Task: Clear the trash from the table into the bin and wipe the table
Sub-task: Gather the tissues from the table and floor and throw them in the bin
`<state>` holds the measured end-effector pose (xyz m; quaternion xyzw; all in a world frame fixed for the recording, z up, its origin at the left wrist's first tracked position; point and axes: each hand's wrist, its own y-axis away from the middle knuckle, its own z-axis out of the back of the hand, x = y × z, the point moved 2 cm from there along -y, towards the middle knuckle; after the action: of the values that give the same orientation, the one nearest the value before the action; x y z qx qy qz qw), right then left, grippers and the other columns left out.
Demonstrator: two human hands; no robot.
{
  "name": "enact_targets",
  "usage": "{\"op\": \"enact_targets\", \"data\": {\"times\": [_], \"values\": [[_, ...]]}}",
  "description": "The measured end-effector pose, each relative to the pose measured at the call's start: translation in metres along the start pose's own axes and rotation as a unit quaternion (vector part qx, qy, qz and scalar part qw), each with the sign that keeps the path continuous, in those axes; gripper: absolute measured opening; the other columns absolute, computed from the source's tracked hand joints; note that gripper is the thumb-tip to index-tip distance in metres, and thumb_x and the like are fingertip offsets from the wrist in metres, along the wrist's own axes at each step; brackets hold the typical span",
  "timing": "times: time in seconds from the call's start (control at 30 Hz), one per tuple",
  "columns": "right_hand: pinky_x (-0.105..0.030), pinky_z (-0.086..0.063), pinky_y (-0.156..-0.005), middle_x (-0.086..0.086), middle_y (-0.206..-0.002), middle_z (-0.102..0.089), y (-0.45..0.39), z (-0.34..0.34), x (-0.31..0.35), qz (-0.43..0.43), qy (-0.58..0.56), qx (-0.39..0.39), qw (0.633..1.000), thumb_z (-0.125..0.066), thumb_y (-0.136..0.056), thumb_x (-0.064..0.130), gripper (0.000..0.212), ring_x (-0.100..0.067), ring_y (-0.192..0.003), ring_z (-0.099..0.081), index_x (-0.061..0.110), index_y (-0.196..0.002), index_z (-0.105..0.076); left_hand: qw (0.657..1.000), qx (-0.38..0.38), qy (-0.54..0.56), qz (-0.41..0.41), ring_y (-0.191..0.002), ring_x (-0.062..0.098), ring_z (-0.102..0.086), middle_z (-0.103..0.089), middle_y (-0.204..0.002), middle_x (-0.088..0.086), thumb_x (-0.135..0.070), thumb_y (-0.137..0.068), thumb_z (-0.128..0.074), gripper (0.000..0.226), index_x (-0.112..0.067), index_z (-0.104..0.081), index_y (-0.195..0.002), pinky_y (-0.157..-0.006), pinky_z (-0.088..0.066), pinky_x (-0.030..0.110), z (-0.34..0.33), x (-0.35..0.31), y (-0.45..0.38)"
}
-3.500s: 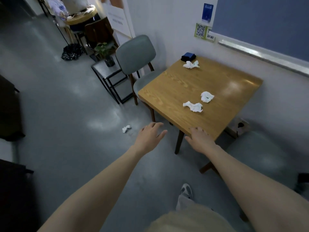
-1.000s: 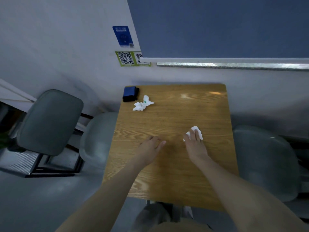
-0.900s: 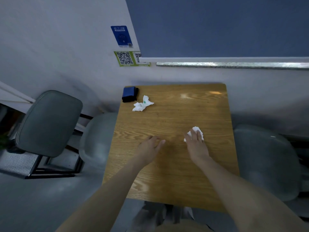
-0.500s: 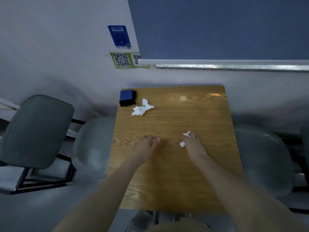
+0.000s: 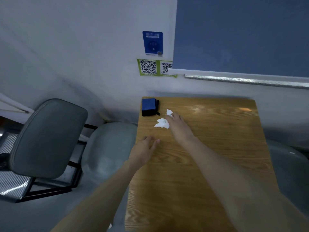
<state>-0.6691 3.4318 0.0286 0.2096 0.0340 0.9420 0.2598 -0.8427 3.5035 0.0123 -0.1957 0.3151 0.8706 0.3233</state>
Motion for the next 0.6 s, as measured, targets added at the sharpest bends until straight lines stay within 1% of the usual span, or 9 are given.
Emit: {"op": "enact_targets", "data": {"times": [0.07,0.13,0.2,0.27,0.33,0.4,0.5,0.53,0.6], "values": [[-0.044,-0.05,-0.096,-0.014,-0.147,-0.036,-0.021,-0.003,0.007,-0.021,0.006,0.016,1.0,-0.054,-0.082,-0.017,0.081,-0.032,-0.133,-0.039,0.021,-0.15,-0.031,1.0,-0.007,0.0,-0.004,-0.113,0.023,-0.06,-0.053,-0.138,-0.001,-0.055,-0.102,-0.037,0.05,-0.024,-0.048,-0.14,-0.094,-0.051,0.042,0.005,0.012,-0.011],[-0.044,-0.047,-0.097,-0.015,-0.147,-0.039,-0.034,-0.01,0.006,-0.064,0.006,0.041,0.997,-0.053,-0.085,-0.015,0.079,-0.034,-0.132,-0.04,0.018,-0.152,-0.028,0.999,-0.005,0.03,-0.013,-0.121,0.025,-0.057,-0.049,-0.144,0.002,-0.043,-0.104,-0.04,0.045,-0.025,-0.04,-0.146,-0.095,-0.047,0.034,0.006,0.016,-0.025],[-0.042,-0.045,-0.096,-0.014,-0.146,-0.04,-0.043,-0.021,0.003,-0.096,-0.003,0.066,0.993,-0.052,-0.089,-0.01,0.072,-0.034,-0.13,-0.043,0.016,-0.152,-0.028,0.997,0.011,0.074,-0.016,-0.13,0.024,-0.051,-0.046,-0.149,0.005,-0.028,-0.105,-0.042,0.047,-0.023,-0.035,-0.151,-0.1,-0.037,0.026,0.006,0.014,-0.044],[-0.04,-0.044,-0.094,-0.013,-0.145,-0.041,-0.046,-0.029,-0.001,-0.106,-0.007,0.079,0.991,-0.049,-0.092,-0.007,0.065,-0.033,-0.128,-0.044,0.015,-0.151,-0.032,0.994,0.023,0.11,-0.017,-0.137,0.023,-0.044,-0.044,-0.152,0.005,-0.016,-0.103,-0.044,0.052,-0.019,-0.032,-0.153,-0.11,-0.032,0.027,0.004,0.007,-0.06],[-0.04,-0.043,-0.096,-0.012,-0.146,-0.041,-0.047,-0.034,-0.003,-0.109,-0.004,0.08,0.991,-0.048,-0.092,-0.007,0.065,-0.032,-0.128,-0.042,0.017,-0.151,-0.034,0.988,0.033,0.146,-0.024,-0.138,0.019,-0.041,-0.042,-0.152,0.002,-0.009,-0.101,-0.045,0.056,-0.018,-0.031,-0.154,-0.11,-0.029,0.024,0.002,0.001,-0.071],[-0.042,-0.041,-0.102,-0.011,-0.152,-0.035,-0.045,-0.036,-0.004,-0.108,-0.012,0.082,0.991,-0.05,-0.092,-0.007,0.071,-0.033,-0.132,-0.037,0.021,-0.153,-0.031,0.982,0.044,0.183,-0.025,-0.129,0.012,-0.043,-0.047,-0.142,-0.005,-0.006,-0.1,-0.044,0.057,-0.019,-0.031,-0.154,-0.103,-0.029,0.02,0.001,-0.005,-0.076],[-0.045,-0.037,-0.109,-0.009,-0.157,-0.026,-0.038,-0.041,-0.001,-0.096,-0.016,0.111,0.989,-0.051,-0.091,-0.008,0.078,-0.034,-0.138,-0.029,0.028,-0.156,-0.025,0.962,0.066,0.265,0.002,-0.105,0.009,-0.052,-0.056,-0.115,-0.016,-0.008,-0.101,-0.042,0.047,-0.019,-0.041,-0.146,-0.086,-0.045,0.02,-0.003,-0.005,-0.077],[-0.045,-0.037,-0.11,-0.008,-0.157,-0.025,-0.035,-0.042,0.0,-0.092,-0.017,0.121,0.988,-0.052,-0.092,-0.007,0.078,-0.034,-0.138,-0.028,0.029,-0.156,-0.025,0.953,0.076,0.292,0.019,-0.101,0.009,-0.054,-0.057,-0.11,-0.016,-0.011,-0.101,-0.043,0.044,-0.021,-0.044,-0.144,-0.085,-0.048,0.023,-0.005,-0.006,-0.074],[-0.043,-0.038,-0.109,-0.009,-0.155,-0.026,-0.029,-0.047,0.003,-0.083,-0.021,0.134,0.987,-0.052,-0.094,-0.002,0.071,-0.033,-0.136,-0.03,0.029,-0.154,-0.03,0.933,0.092,0.344,0.056,-0.098,0.006,-0.056,-0.059,-0.11,-0.016,-0.015,-0.101,-0.044,0.041,-0.029,-0.049,-0.14,-0.089,-0.05,0.03,-0.009,-0.005,-0.065]]}}
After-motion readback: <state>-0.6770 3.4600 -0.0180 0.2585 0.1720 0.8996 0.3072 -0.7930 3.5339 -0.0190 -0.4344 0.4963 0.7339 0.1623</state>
